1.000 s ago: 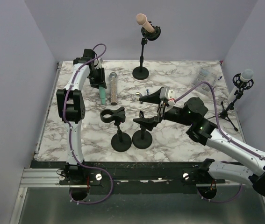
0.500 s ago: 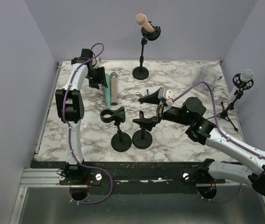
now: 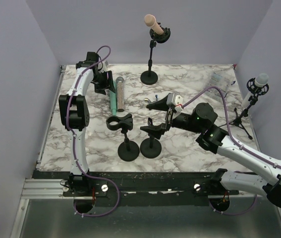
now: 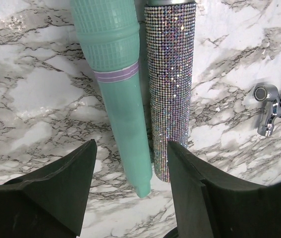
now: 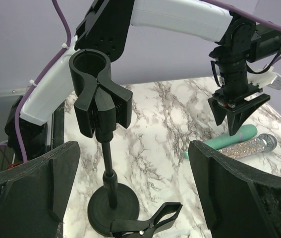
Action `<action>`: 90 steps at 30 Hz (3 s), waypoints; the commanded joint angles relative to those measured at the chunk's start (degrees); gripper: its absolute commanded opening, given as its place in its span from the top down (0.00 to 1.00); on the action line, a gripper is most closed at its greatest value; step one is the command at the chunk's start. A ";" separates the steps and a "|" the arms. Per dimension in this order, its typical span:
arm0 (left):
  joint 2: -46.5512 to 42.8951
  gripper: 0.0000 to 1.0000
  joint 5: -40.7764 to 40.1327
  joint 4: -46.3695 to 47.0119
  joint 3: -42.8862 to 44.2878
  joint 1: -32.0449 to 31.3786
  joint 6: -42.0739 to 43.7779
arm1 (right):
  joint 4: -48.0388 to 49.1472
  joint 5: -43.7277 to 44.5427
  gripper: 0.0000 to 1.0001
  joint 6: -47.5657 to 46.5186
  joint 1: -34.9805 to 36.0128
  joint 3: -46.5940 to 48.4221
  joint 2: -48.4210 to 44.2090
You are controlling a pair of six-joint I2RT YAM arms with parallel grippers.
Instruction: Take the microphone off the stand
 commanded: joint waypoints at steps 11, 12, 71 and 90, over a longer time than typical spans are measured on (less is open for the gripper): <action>-28.88 0.30 2.86 15.39 -26.07 0.69 -3.77 | -1.70 2.53 0.00 -0.76 -0.19 0.88 -0.60; -32.97 0.29 3.15 18.06 -29.38 0.89 -5.31 | -1.97 2.70 0.00 -0.90 -0.20 0.90 -0.86; -83.74 0.15 30.60 28.51 -77.72 -4.29 -12.32 | 1.89 -0.68 0.00 2.53 -0.20 -0.94 -0.60; -80.56 0.20 21.91 23.97 -81.75 -4.50 -7.31 | 2.68 -1.08 0.00 2.77 -0.20 -0.60 1.50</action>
